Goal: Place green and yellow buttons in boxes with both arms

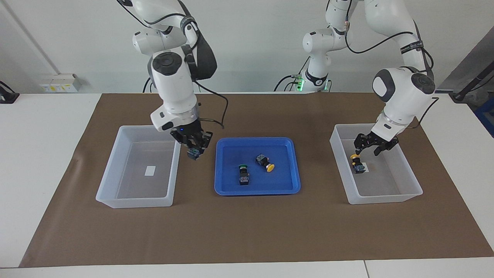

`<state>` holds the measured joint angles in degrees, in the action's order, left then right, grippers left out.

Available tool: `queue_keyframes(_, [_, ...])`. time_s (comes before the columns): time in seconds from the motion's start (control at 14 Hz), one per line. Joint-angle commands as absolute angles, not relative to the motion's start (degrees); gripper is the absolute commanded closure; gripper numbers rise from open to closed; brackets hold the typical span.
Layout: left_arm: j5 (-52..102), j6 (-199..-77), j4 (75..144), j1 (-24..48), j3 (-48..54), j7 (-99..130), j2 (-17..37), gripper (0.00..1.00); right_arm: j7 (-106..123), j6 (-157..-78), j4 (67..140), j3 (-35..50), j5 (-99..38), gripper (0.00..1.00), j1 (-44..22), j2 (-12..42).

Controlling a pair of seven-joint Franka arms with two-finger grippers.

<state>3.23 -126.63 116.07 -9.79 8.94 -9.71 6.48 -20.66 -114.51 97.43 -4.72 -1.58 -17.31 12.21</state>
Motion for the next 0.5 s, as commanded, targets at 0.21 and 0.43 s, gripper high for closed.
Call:
queue_keyframes(0.21, [4.39,-126.46,110.57,0.24,8.61,13.73,8.00,0.17,5.33,-124.15,105.88,-3.96,-0.53,1.00,-3.37,12.04])
queue_keyframes(0.43, [4.57,-131.29,113.11,8.06,8.70,29.91,8.00,0.19,7.73,-135.41,111.17,-3.96,-0.62,1.00,-1.15,15.45])
